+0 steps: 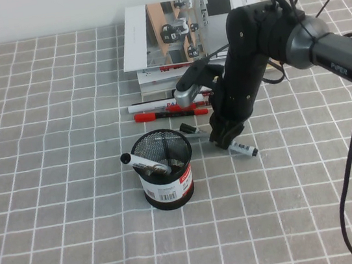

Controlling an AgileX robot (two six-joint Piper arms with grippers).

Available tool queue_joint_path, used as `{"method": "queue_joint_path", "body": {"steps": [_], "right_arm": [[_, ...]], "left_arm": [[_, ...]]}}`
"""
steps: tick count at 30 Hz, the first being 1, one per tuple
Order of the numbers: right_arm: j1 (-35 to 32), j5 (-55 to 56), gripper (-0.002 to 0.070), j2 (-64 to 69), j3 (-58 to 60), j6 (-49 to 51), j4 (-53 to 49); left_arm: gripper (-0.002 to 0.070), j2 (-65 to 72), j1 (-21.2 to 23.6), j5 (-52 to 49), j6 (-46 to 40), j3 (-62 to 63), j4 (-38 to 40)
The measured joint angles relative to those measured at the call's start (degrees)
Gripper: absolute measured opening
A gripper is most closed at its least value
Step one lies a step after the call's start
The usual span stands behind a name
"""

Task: Put the pen into the pen holder
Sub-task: Pick up the pen on the table

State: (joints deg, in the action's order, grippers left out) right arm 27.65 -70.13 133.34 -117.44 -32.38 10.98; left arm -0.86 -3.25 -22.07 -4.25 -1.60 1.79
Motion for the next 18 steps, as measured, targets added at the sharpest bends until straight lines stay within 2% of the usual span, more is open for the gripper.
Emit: {"method": "queue_joint_path", "body": {"steps": [16, 18], "right_arm": [[0.0, 0.0, 0.0089, 0.0, -2.02, 2.58, -1.05], [0.0, 0.0, 0.0108, 0.0, -2.02, 2.58, -1.05]], "left_arm": [[-0.0004, 0.0, 0.0, 0.0, 0.0, 0.0, 0.0], [-0.0004, 0.0, 0.0, 0.0, 0.0, 0.0, 0.0]]}}
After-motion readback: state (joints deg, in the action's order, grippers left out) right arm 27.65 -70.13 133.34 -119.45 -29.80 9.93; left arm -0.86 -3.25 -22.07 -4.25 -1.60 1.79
